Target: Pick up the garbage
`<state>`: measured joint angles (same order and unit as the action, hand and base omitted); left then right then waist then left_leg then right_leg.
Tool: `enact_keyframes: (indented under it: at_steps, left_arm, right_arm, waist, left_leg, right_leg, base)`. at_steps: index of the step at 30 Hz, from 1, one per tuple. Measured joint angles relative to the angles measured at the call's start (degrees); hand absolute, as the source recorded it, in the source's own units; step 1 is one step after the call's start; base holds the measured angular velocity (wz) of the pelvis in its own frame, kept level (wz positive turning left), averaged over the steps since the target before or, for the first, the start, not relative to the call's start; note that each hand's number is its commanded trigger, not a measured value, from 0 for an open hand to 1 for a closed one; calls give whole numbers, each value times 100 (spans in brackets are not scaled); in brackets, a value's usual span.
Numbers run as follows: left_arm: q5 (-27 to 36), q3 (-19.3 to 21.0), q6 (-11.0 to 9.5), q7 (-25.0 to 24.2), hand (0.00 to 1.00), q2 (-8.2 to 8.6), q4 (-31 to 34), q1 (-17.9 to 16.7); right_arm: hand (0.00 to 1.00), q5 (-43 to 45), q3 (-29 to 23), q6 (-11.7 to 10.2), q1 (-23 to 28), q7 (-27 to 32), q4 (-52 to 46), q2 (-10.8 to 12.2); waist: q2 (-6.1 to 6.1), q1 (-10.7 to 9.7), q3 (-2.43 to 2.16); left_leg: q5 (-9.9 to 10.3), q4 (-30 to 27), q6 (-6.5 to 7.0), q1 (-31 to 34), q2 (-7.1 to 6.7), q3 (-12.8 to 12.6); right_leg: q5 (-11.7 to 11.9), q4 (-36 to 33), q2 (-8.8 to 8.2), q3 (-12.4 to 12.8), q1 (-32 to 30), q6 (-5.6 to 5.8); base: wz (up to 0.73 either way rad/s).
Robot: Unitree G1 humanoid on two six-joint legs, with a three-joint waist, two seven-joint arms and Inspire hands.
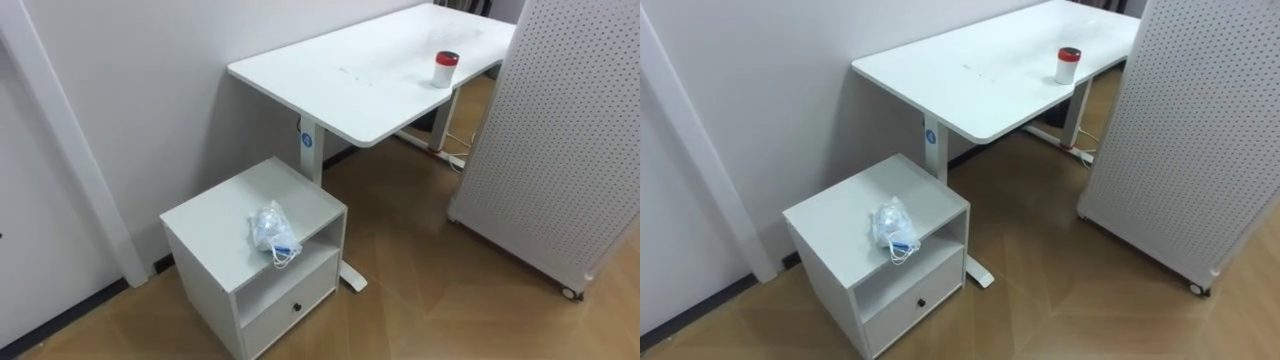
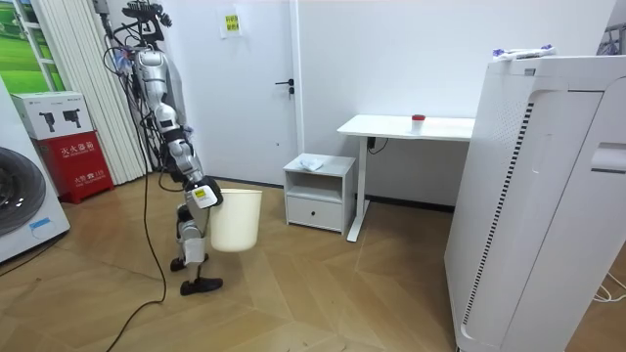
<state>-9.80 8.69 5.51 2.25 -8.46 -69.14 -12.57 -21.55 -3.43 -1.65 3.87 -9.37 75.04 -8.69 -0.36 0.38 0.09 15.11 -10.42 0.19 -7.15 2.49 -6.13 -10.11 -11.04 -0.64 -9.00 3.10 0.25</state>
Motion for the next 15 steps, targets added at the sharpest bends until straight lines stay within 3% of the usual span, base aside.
enact_keyframes:
  at_steps: [4,7,10,12,14,15]
  left_arm:
    - [-108,7,38,-17,0,8,-6,46]
    - [-208,13,34,-50,0,11,-12,117]
    - [-253,22,39,-79,0,-13,-15,228]
    - [-247,-7,29,-157,0,-26,-2,208]
    - [-248,-39,27,-184,0,-25,-1,185]
    - [-241,-56,26,-177,0,-24,-7,175]
  right_arm:
    - [100,8,-9,8,-42,-7,6,0]
    - [100,10,4,35,-91,-42,5,8]
    - [100,14,11,58,-108,-95,6,10]
    - [100,13,0,55,-90,-123,-22,-19]
    - [100,-3,8,57,-90,-120,-57,-25]
    - [100,-32,18,58,-98,-115,-90,-21]
  waist:
    - [-35,-5,7]
    - [-64,33,12]
    - [-126,132,67]
    - [-128,129,79]
    - [-120,119,76]
    - [-133,117,83]
  left_leg:
    - [7,-168,-12,181,17,1]
    - [110,-723,-99,443,119,-52]
    - [183,-1763,-178,847,283,-196]
    - [180,-2626,-178,1215,411,-130]
    - [93,-3174,-197,1521,529,-79]
    - [48,-3345,-175,1651,525,-8]
  right_leg:
    - [-24,-148,-20,-36,-161,-34]
    - [-90,-313,-6,-45,-296,-110]
    - [-292,-620,10,-66,-402,-225]
    - [-565,-946,76,30,-488,-401]
    - [-676,-1154,171,97,-518,-504]
    - [-705,-1198,191,138,-519,-552]
  base:
    - [2]
    - [-6]
    - [-13]
    - [-2]
    - [0]
    - [26]
